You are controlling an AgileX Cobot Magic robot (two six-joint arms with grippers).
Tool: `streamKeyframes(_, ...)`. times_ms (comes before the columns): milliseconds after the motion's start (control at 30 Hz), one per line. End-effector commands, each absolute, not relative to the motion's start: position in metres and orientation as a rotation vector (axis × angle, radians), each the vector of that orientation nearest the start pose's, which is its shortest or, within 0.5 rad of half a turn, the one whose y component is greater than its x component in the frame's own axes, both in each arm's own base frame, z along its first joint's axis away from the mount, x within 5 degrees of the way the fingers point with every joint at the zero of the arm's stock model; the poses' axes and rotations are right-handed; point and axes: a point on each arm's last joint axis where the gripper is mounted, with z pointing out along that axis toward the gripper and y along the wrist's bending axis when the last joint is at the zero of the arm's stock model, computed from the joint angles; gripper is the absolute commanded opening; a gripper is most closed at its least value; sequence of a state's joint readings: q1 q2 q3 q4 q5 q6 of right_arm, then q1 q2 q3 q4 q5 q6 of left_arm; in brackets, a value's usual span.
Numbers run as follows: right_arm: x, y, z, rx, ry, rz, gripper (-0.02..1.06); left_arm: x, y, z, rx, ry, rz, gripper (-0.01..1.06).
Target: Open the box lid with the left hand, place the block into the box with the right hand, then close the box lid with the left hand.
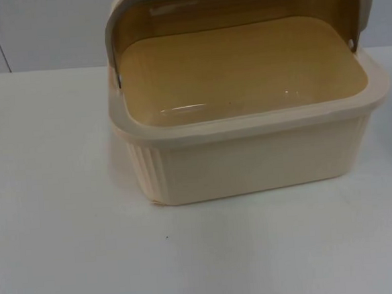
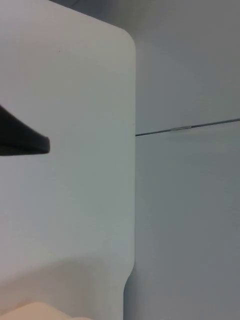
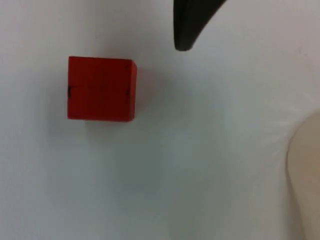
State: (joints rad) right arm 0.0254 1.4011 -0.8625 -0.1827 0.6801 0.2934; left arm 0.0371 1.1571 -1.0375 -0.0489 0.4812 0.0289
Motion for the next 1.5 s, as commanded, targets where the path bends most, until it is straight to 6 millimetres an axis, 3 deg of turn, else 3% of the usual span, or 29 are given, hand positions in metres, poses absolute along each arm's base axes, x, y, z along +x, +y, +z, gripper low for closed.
streamKeyframes(0, 0.270, -0.004, 0.226, 0.213, 2.705, -0.099, 1.05, 0.251, 0.007, 0.368, -0.046, 2.066, -0.016, 1.05)
streamKeyframes(133, 0.285, -0.003, 0.192, 0.212, 2.783, -0.102, 1.05, 0.251, 0.007, 0.368, -0.046, 2.066, -0.016, 1.05)
streamKeyframes(333, 0.295, -0.004, 0.172, 0.233, 2.794, -0.090, 1.05, 0.251, 0.007, 0.368, -0.041, 2.066, -0.009, 1.05)
streamKeyframes(500, 0.301, -0.019, 0.149, 0.301, 2.828, -0.098, 1.05, 0.251, 0.007, 0.368, -0.040, 2.067, -0.007, 1.05)
streamKeyframes(867, 0.311, -0.022, 0.132, 0.282, 2.811, -0.084, 1.05, 0.251, 0.007, 0.368, -0.039, 2.067, -0.005, 1.05)
streamKeyframes(1000, 0.314, -0.022, 0.116, 0.291, 2.852, -0.084, 1.04, 0.251, 0.007, 0.368, -0.039, 2.067, -0.005, 1.05)
streamKeyframes(1200, 0.315, -0.022, 0.113, 0.303, 2.841, -0.075, 1.02, 0.252, 0.008, 0.367, -0.036, 2.069, -0.001, 1.05)
streamKeyframes(1267, 0.316, -0.021, 0.113, 0.302, 2.839, -0.074, 0.89, 0.252, 0.008, 0.367, -0.036, 2.069, -0.001, 1.05)
streamKeyframes(1333, 0.316, -0.021, 0.113, 0.306, 2.839, -0.073, 0.56, 0.252, 0.008, 0.367, -0.036, 2.066, 0.000, 1.05)
streamKeyframes(1367, 0.316, -0.021, 0.113, 0.306, 2.839, -0.073, 0.56, 0.252, 0.008, 0.367, -0.036, 2.066, 0.000, 1.05)
streamKeyframes(1433, 0.315, -0.022, 0.113, 0.331, 2.838, -0.072, 0.02, 0.252, 0.008, 0.367, -0.034, 2.067, 0.002, 1.05)
streamKeyframes(1467, 0.315, -0.022, 0.113, 0.357, 2.835, -0.069, 0.01, 0.252, 0.008, 0.367, -0.034, 2.067, 0.002, 1.05)
